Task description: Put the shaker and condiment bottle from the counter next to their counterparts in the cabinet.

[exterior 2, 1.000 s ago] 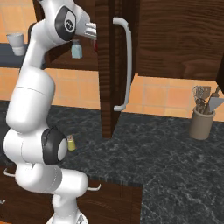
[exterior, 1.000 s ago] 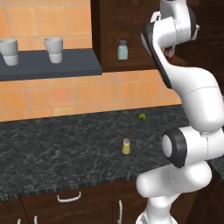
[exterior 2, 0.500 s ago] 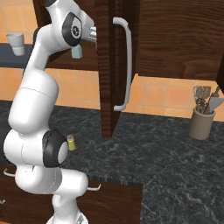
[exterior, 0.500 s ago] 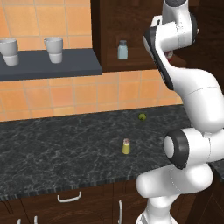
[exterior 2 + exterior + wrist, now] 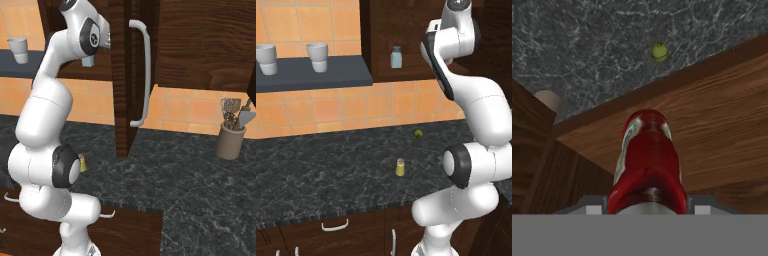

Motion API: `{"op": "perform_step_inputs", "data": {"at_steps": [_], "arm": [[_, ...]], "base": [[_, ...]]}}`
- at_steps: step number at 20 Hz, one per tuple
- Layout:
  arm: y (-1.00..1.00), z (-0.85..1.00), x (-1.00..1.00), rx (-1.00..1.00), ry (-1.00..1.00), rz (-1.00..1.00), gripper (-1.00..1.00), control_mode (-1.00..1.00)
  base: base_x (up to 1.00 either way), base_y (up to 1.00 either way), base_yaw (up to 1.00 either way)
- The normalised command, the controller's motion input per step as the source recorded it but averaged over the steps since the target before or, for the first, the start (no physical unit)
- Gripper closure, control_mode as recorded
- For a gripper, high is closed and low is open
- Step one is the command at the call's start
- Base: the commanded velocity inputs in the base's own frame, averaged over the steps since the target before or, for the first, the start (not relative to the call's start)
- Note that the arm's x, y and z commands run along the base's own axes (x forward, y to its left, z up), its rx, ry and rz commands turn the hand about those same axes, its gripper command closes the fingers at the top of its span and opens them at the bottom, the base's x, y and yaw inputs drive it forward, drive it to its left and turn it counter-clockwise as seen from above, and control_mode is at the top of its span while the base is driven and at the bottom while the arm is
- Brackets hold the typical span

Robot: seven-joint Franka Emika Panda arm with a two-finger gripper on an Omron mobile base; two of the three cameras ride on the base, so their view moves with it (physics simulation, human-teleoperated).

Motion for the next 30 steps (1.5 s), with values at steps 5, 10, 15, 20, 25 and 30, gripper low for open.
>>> {"op": "perform_step_inputs", "data": {"at_steps": [5,10,15,20,25,30], "arm": [[-0.03,0.00,0.36,0.00,0.02,0.05,1.00,-1.00],[-0.10,-0.01,0.32,0.00,0.01,0.04,1.00,-1.00],[-0.04,-0.19,0.03,0.01,0.05,0.04,1.00,-1.00],[0.03,-0.24,0.01,0.00,0.06,0.03,1.00,-1.00],[0.05,-0.22,0.12,0.00,0.09,0.01,-1.00,-1.00],[-0.03,-0.17,0.10,0.00,0.04,0.01,-1.00,-1.00]], "base": [[0.00,0.00,0.00],[0.00,0.00,0.00],[0.00,0.00,0.00],[0.00,0.00,0.00],[0.00,0.00,0.00],[0.00,0.00,0.00]]}}
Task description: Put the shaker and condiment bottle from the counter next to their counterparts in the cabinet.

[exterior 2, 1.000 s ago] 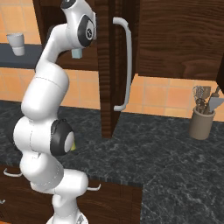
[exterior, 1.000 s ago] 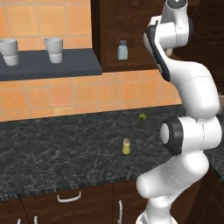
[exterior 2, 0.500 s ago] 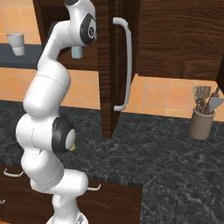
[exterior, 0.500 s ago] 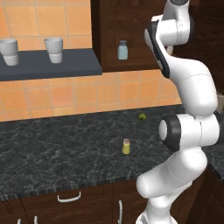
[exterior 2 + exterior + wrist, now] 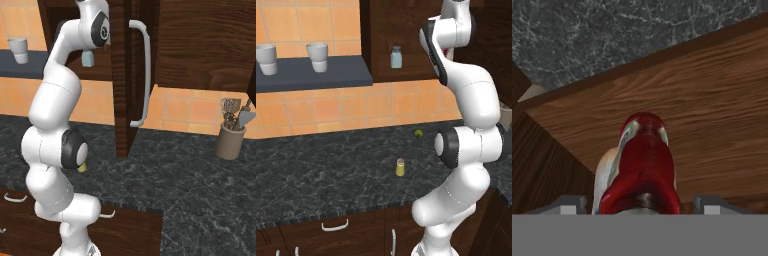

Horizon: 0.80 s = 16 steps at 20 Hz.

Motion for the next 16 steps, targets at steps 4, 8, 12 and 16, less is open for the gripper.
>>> {"op": "perform_step_inputs", "data": {"at_steps": [4,8,12,16], "arm": [[0.00,-0.13,0.18,0.00,0.01,0.01,-1.00,-1.00],[0.00,-0.03,0.34,-0.04,0.00,0.04,-1.00,-1.00],[0.00,0.00,0.24,-0.05,0.00,0.05,-1.00,-1.00],[0.00,0.00,0.00,-0.01,0.00,0.02,-1.00,-1.00]], "base": [[0.00,0.00,0.00],[0.00,0.00,0.00],[0.00,0.00,0.00],[0.00,0.00,0.00]]}}
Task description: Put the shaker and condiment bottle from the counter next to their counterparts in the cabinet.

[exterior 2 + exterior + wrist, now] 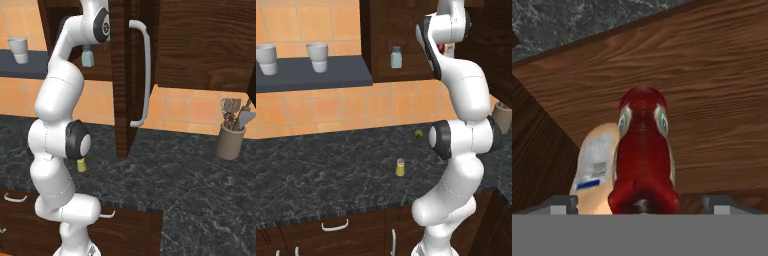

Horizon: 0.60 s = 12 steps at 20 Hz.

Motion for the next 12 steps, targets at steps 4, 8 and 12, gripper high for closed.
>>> {"op": "perform_step_inputs", "data": {"at_steps": [4,8,12], "arm": [[0.00,0.00,-0.21,0.00,-0.01,0.00,-1.00,-1.00],[0.00,0.00,-0.14,-0.04,-0.04,0.00,-1.00,-1.00],[0.00,0.00,-0.45,-0.03,-0.09,0.00,-1.00,-1.00]], "base": [[0.00,0.00,0.00],[0.00,0.00,0.00],[0.00,0.00,0.00]]}}
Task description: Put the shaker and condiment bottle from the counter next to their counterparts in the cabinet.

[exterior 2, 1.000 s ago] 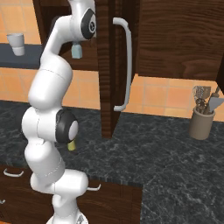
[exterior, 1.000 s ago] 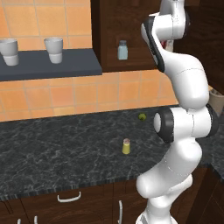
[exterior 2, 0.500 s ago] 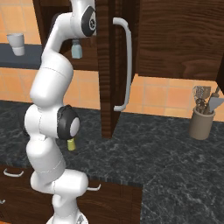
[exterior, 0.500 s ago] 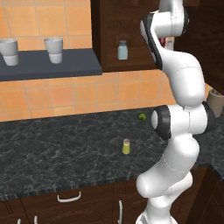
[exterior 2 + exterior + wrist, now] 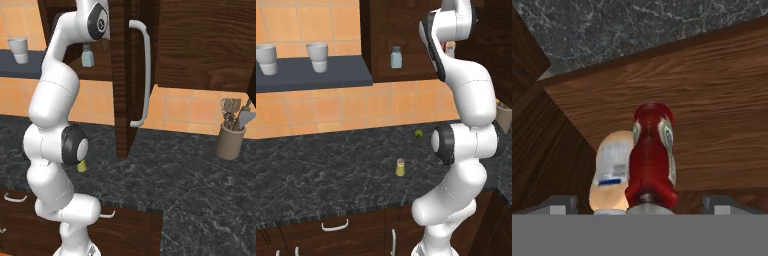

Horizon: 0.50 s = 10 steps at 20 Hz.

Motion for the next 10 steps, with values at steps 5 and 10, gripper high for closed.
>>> {"op": "perform_step_inputs", "data": {"at_steps": [5,10], "arm": [[0.04,-0.25,-0.97,0.00,-0.11,0.00,-1.00,-1.00],[0.26,-0.40,-0.97,0.13,-0.02,0.00,-1.00,-1.00]], "base": [[0.00,0.00,0.00],[0.00,0.00,0.00]]}}
